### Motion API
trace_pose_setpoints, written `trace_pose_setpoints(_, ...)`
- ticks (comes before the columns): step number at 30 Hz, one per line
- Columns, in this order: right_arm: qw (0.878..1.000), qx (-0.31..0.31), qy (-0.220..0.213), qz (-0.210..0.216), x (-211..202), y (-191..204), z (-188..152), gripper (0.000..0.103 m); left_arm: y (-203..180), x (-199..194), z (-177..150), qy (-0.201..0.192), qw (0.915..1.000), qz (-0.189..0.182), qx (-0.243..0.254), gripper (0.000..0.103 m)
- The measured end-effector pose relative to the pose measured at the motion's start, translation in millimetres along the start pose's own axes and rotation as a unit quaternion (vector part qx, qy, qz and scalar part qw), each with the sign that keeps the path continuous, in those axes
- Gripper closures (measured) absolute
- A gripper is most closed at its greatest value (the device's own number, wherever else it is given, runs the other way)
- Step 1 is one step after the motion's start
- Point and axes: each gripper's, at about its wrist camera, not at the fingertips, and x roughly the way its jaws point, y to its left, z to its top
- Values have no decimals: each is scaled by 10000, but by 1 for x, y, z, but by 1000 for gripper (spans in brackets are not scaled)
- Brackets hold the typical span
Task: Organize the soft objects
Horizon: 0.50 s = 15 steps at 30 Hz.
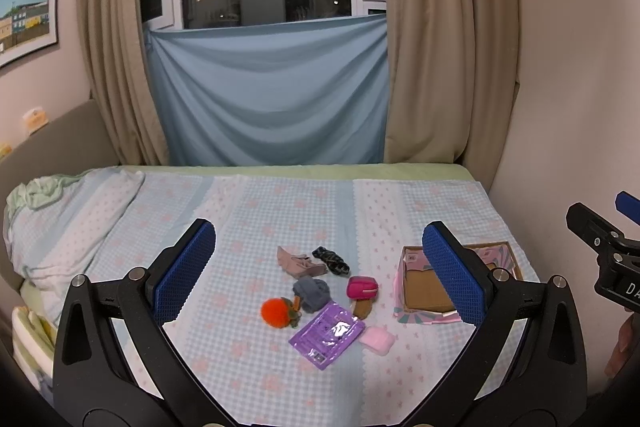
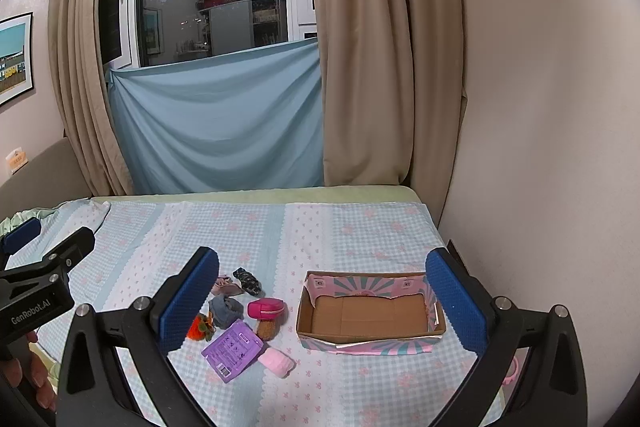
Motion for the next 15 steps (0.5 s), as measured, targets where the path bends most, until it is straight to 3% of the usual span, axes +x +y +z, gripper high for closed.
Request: trace_pose_setpoints(15, 9999, 75, -12, 66, 3, 1, 4, 0, 1, 5, 5, -18, 10000, 27, 32, 0)
